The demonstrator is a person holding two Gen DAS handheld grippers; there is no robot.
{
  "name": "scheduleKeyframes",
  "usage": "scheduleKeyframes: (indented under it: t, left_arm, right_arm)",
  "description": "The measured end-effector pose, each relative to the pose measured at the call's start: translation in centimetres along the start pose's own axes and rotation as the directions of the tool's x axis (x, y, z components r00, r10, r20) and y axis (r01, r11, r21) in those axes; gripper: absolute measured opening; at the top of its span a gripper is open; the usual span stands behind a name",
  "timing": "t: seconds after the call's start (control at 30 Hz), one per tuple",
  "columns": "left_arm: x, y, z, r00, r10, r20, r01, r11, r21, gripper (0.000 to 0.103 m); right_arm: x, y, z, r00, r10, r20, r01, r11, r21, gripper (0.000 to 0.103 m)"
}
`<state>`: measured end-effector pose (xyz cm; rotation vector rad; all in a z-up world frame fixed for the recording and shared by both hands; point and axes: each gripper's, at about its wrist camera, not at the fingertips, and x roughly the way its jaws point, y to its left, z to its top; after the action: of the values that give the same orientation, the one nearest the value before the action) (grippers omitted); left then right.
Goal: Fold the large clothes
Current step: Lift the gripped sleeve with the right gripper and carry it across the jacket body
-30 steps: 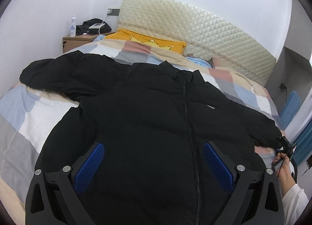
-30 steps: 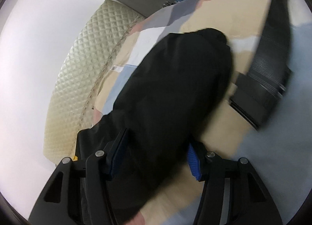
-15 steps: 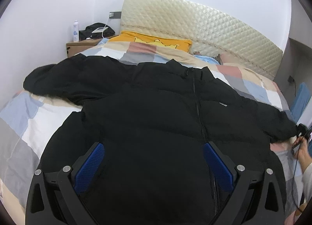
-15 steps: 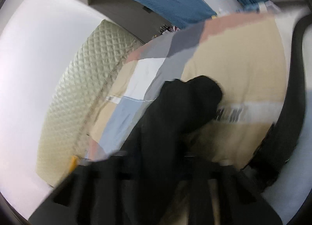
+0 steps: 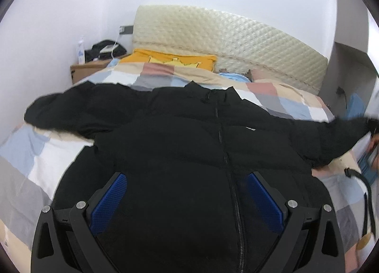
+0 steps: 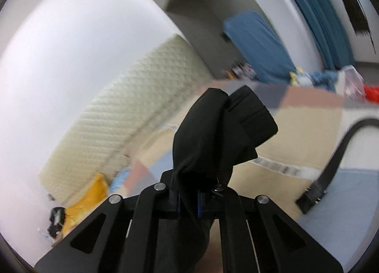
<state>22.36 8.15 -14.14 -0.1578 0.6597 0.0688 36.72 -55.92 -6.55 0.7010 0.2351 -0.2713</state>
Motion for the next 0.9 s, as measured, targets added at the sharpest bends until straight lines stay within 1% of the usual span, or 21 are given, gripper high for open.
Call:
scheduleKeyframes:
  t: [0.07,0.1,0.17,0.2,0.27,0.3,0.4,0.5,0.57,0.63,0.7,0.73,0.77,0.8,0.83,0.9]
  left_arm:
    - [0.0,0.4,0.0,1.0,0.026,-0.009,-0.026,1.0,0.013,0.103]
    - [0.0,0.7,0.0,0.999,0.033,-0.015,-0.033,0.999,0.009,0.103]
    - [-0.5,1.9,0.1,0.999,0.043,-0.013,-0.043,0.999,-0.022,0.103]
    - [-1.0,2.6,0.3,0.999,0.048,-0.008,-0.048,0.998,-0.042,0.103]
    - [-1.7,3.6,0.7,0.998,0.057,0.004,-0.057,0.996,-0.07,0.103]
    - [-2.4,4.1,1.0,0.997,0.069,0.024,-0.066,0.994,-0.081,0.103]
    - [-3.7,4.7,1.4,0.991,0.114,0.075,-0.108,0.991,-0.073,0.103]
    - [-4.3,4.8,1.1,0.989,0.112,0.1,-0.108,0.993,-0.044,0.103]
    - [-4.5,5.1,0.8,0.987,0.119,0.112,-0.116,0.993,-0.032,0.103]
    - [-4.8,5.8,0.6,0.984,0.132,0.123,-0.128,0.991,-0.036,0.103]
    - [-4.9,6.7,0.6,0.983,0.141,0.122,-0.134,0.989,-0.058,0.103]
    - [-4.9,7.4,0.6,0.985,0.136,0.107,-0.128,0.989,-0.081,0.103]
    - [-4.8,7.7,0.5,0.987,0.128,0.092,-0.12,0.989,-0.09,0.103]
    - [-4.8,7.9,0.5,0.988,0.128,0.086,-0.121,0.989,-0.088,0.103]
    - [-4.9,8.0,0.4,0.987,0.136,0.088,-0.129,0.988,-0.083,0.103]
    - [-5.3,8.3,0.3,0.98,0.169,0.105,-0.162,0.984,-0.076,0.103]
  right_arm:
    - [-2.2,2.8,0.9,0.998,0.048,0.036,-0.049,0.998,0.025,0.009]
    - [-3.2,4.5,1.2,0.996,0.069,0.05,-0.07,0.997,0.016,0.008]
    - [-5.2,8.4,1.1,0.993,0.102,0.066,-0.099,0.994,-0.05,0.007]
    - [-6.1,10.8,0.7,0.991,0.112,0.07,-0.105,0.989,-0.104,0.007]
    - [-7.6,15.3,-0.5,0.989,0.13,0.071,-0.112,0.971,-0.211,0.007]
    - [-8.3,17.5,-1.3,0.987,0.144,0.068,-0.123,0.96,-0.252,0.007]
    - [-10.0,23.3,-3.5,0.977,0.21,0.04,-0.188,0.932,-0.309,0.007]
    - [-11.2,28.2,-6.1,0.966,0.258,0.01,-0.235,0.896,-0.377,0.007]
    - [-11.9,32.1,-9.0,0.955,0.295,-0.027,-0.276,0.855,-0.439,0.007]
    - [-12.3,34.8,-11.6,0.946,0.318,-0.065,-0.308,0.818,-0.487,0.007]
    - [-12.4,36.9,-14.5,0.937,0.334,-0.106,-0.337,0.778,-0.529,0.007]
    - [-12.5,38.4,-16.8,0.932,0.337,-0.133,-0.351,0.748,-0.563,0.007]
    - [-12.5,39.2,-18.6,0.929,0.336,-0.155,-0.361,0.726,-0.585,0.007]
    - [-12.4,39.8,-19.9,0.926,0.335,-0.174,-0.37,0.712,-0.597,0.007]
    - [-12.1,40.7,-22.1,0.918,0.334,-0.215,-0.393,0.693,-0.604,0.007]
    - [-11.5,41.2,-25.1,0.9,0.339,-0.275,-0.436,0.676,-0.594,0.007]
